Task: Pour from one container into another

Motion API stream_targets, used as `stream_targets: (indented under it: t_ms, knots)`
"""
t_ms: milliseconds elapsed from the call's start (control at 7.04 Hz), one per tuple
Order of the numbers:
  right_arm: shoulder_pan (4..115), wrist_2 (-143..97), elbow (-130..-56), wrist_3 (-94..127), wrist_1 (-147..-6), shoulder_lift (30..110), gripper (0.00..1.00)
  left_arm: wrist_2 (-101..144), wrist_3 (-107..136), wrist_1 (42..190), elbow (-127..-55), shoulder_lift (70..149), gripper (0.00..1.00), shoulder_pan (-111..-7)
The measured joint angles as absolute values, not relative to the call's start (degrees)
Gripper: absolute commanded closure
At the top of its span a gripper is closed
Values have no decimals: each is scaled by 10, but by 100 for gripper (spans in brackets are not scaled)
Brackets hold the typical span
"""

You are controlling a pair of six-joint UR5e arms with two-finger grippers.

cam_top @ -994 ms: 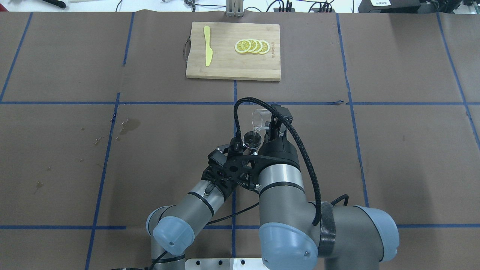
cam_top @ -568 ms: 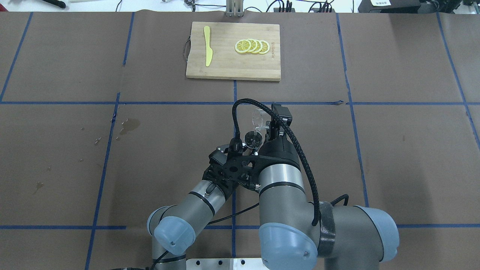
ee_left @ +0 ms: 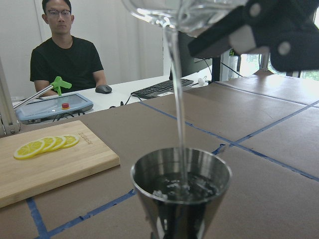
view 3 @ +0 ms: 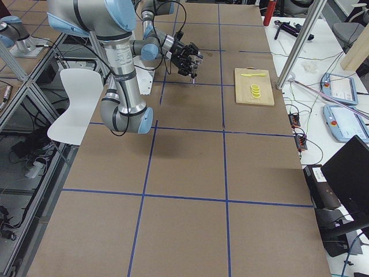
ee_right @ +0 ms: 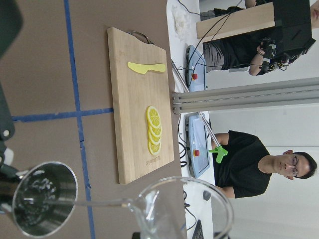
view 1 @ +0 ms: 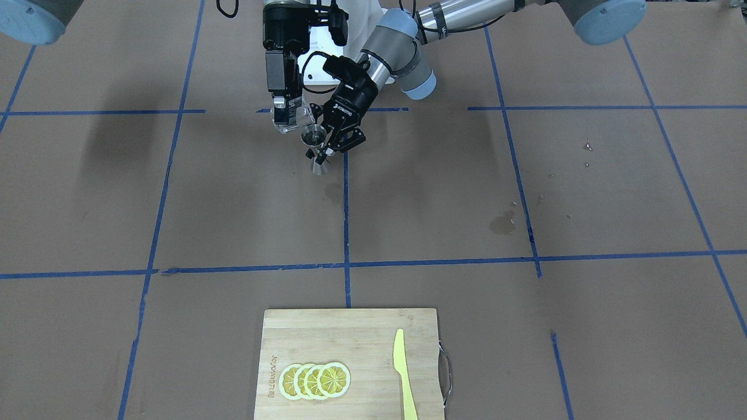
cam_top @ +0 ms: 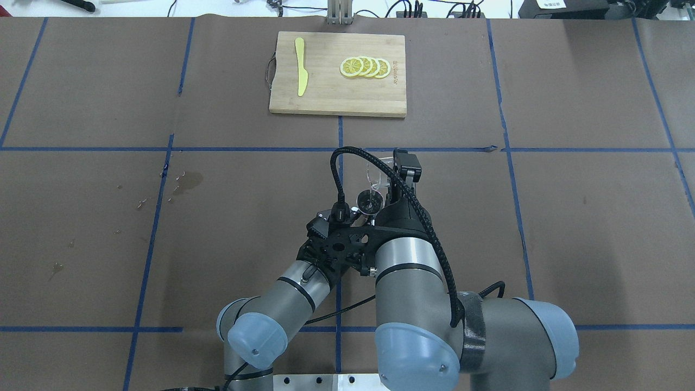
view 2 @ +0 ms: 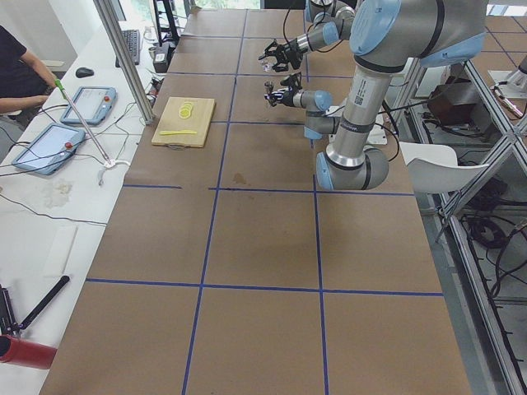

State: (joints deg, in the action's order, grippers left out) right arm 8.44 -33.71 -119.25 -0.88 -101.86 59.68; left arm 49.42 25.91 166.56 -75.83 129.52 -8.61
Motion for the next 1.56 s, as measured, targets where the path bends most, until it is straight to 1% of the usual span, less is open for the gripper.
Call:
stream_targets:
  t_ms: [568, 852, 1278, 1562]
  knots:
    - [85, -326, -1195, -28, -1019, 597, 100, 494, 258, 1666, -758, 1295, 100, -86]
    - [86, -326, -1196, 1, -1007, 597, 100, 493, 258, 1666, -759, 1296, 100, -86]
    - [87, -329, -1196, 104, -947, 611, 100, 492, 257, 1665, -763, 1294, 100, -86]
    - [88, -341, -1216, 255, -928, 642, 100, 478, 257, 1664, -777, 1279, 100, -87]
